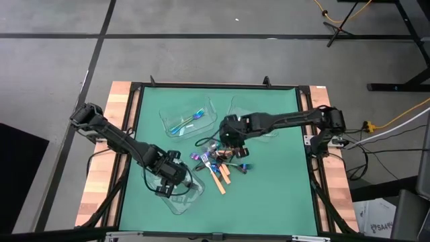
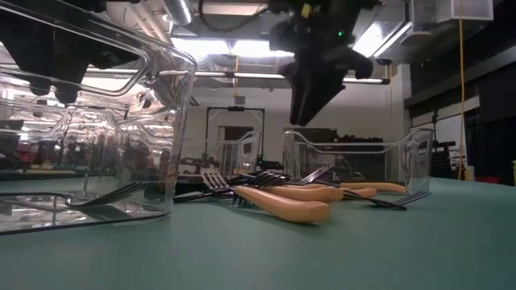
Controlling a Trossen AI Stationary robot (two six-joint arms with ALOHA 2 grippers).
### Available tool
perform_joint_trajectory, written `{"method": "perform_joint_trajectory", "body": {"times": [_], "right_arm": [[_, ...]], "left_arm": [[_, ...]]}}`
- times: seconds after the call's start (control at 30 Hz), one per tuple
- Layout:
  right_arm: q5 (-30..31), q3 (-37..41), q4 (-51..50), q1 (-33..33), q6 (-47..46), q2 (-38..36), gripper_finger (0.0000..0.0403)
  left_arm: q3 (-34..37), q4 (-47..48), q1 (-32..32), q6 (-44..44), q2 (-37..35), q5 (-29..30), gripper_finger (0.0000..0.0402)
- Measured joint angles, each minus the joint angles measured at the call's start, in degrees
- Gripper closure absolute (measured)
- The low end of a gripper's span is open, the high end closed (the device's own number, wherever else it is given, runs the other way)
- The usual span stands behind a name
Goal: Sort silverware by color (type)
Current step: Put the black fork into the bottom transparent bin
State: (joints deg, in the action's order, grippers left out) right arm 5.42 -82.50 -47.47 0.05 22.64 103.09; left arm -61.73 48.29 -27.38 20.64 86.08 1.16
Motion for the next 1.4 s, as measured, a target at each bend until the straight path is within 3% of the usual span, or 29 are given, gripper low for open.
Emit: {"method": "perform_joint_trajectory", "body": {"times": [0.23,0.57,1.4], "right_arm": [[-5.03,0.00,-0.32,-4.37,3.81,3.71,0.0292],[-6.41,0.00,-0.23,-4.52,13.51,8.03,0.0292],[-6.53,0.96,2.87,-4.59,15.42,10.64,0.0292]], "left_arm": [[0.01,-0.20,0.01,0.00,0.00,1.17,0.0305],[0.02,-0.37,0.00,0.33,0.02,1.17,0.0305],[0.02,-0.88,0.00,1.51,0.04,1.14,0.0305]]}}
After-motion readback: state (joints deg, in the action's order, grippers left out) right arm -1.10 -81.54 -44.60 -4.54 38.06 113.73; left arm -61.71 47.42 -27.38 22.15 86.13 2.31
